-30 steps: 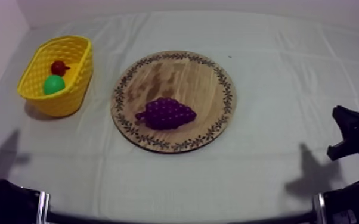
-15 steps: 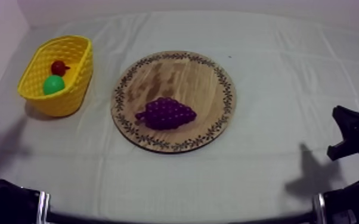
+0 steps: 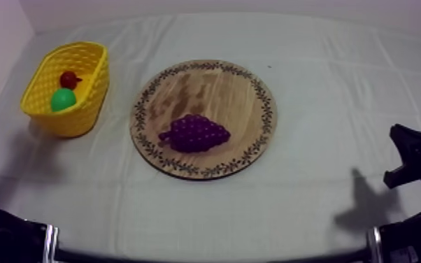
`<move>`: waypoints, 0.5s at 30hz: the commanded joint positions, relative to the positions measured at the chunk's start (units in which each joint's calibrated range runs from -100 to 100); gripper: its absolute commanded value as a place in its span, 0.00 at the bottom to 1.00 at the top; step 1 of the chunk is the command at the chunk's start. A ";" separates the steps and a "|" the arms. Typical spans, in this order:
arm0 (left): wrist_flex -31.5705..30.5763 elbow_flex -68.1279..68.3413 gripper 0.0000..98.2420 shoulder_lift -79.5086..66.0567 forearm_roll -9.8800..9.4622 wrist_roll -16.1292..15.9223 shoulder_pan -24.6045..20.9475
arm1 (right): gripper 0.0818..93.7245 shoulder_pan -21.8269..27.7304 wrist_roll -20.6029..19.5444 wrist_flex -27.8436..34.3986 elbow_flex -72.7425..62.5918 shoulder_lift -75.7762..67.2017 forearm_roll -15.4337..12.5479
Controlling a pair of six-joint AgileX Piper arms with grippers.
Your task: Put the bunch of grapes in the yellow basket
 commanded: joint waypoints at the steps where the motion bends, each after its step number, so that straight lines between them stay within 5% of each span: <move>1: 1.00 -1.54 0.00 3.57 -0.41 -0.42 2.30 | 0.00 0.02 -0.01 0.00 -0.03 -0.01 0.01; 15: -0.28 -4.85 0.00 20.50 -2.75 0.12 9.02 | 0.00 0.02 -0.01 0.00 -0.03 -0.01 0.01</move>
